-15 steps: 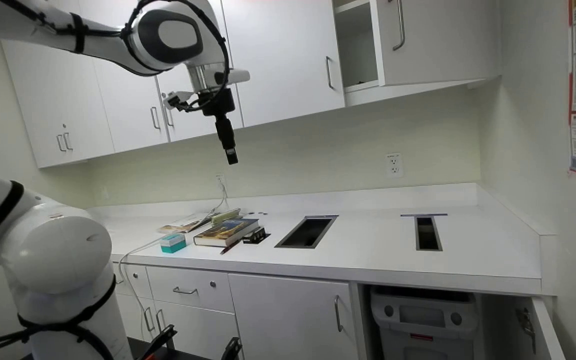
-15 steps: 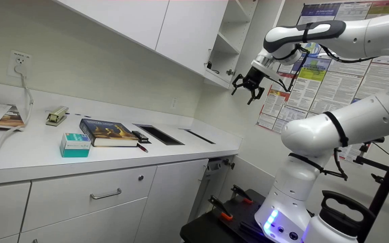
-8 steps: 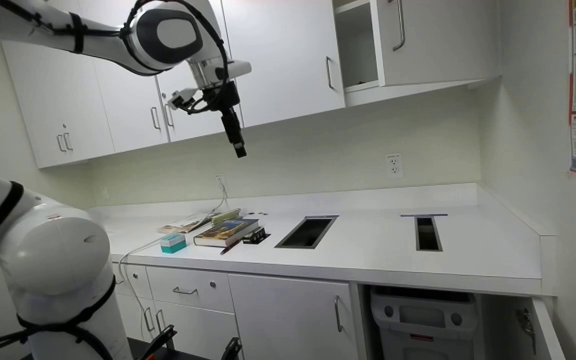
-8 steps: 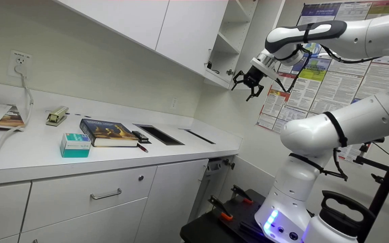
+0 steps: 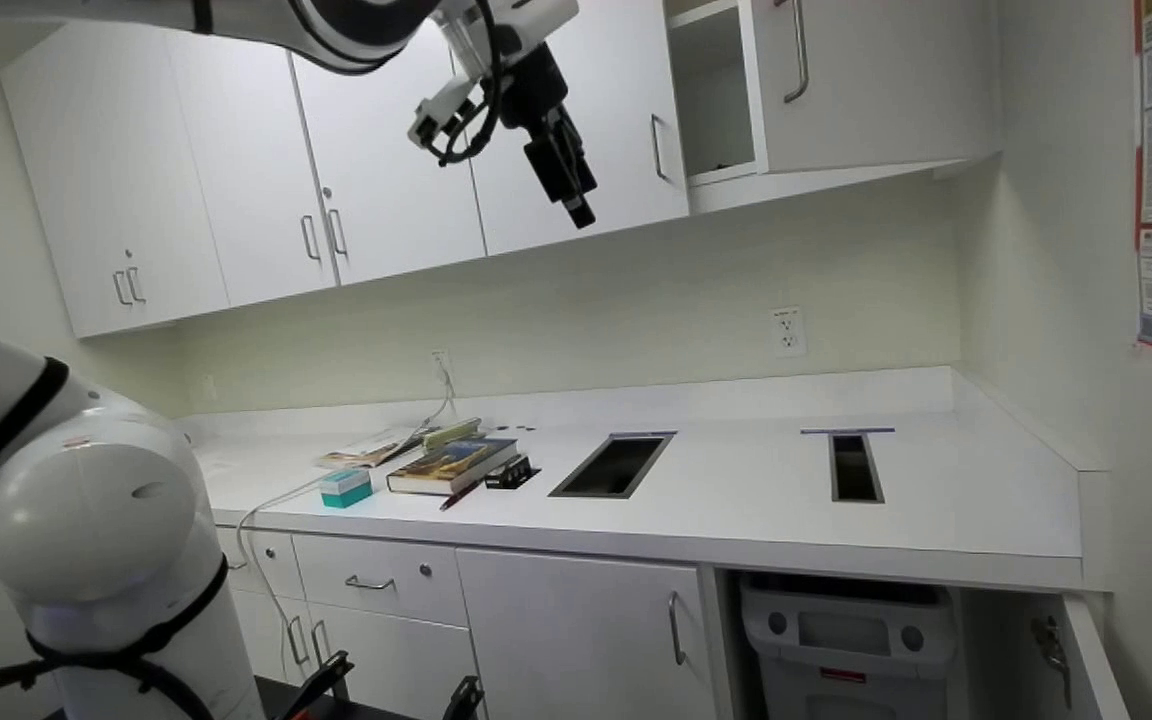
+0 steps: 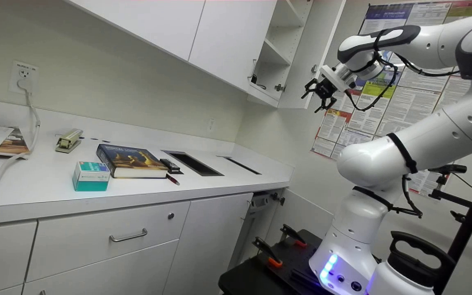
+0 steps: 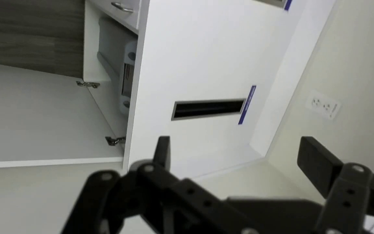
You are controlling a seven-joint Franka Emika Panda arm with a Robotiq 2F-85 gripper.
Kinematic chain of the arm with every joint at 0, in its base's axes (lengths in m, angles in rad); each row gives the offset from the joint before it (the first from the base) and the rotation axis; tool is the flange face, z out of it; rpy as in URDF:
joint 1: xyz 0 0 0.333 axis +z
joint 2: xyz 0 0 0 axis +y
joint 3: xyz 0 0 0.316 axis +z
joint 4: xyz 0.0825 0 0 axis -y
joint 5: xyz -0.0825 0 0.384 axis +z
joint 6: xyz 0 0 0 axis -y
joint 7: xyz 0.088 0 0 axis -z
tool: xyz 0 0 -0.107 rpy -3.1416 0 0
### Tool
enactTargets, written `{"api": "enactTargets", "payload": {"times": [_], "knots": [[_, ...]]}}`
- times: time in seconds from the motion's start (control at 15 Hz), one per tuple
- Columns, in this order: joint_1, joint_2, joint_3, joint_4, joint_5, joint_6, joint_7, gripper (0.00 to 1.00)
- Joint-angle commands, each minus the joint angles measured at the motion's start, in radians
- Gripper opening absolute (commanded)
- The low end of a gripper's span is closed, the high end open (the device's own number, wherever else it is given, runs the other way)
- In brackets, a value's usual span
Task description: Close the open upper cabinet door
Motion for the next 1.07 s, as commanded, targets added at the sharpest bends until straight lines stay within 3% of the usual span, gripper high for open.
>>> {"api": "enactTargets", "payload": {"times": [0.0,0.33,0.4,0.73,1.0], "knots": [[-0.048,0.086,-0.046,0.126,0.034,0.039,0.069,1.0],[-0.089,0.189,-0.138,0.275,0.062,0.112,0.154,1.0],[-0.076,0.126,-0.126,0.21,0.042,0.078,0.102,1.0],[-0.086,0.177,-0.143,0.26,0.046,0.095,0.122,1.0],[-0.025,0.263,-0.224,0.383,0.164,0.046,0.098,1.0]]}}
